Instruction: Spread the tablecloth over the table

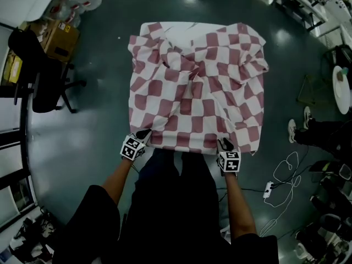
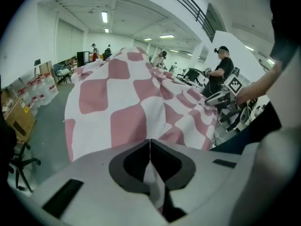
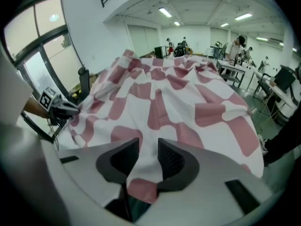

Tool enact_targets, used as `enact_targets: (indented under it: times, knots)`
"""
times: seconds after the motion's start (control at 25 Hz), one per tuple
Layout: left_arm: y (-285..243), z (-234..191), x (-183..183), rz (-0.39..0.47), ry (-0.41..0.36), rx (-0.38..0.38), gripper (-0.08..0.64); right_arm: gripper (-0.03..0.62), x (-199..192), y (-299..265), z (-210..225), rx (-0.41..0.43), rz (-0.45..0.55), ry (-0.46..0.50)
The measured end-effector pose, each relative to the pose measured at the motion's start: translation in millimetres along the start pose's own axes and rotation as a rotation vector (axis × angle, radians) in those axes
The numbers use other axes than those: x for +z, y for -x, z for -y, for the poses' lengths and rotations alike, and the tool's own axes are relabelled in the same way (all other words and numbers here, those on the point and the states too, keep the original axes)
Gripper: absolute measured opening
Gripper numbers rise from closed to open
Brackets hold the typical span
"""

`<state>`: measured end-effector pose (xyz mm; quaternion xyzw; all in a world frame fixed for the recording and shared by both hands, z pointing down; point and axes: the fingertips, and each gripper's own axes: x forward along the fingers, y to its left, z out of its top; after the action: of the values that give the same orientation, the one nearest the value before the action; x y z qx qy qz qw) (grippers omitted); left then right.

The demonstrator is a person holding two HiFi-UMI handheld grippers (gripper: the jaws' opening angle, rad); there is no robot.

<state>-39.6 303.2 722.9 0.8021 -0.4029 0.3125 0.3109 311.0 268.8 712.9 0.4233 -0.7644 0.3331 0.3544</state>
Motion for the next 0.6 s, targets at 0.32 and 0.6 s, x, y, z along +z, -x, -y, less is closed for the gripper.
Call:
enact_targets:
  times: [0.32, 0.6]
  knots:
    - [-3, -2, 86, 0.163, 0.044, 0.033, 0.017, 0.047, 94, 25, 48, 0.062, 0.238, -0.064]
    - [2, -22, 197, 0.342, 0.018, 0.014, 0.017, 0.017, 173, 11, 26, 0.054, 0.272, 0.019]
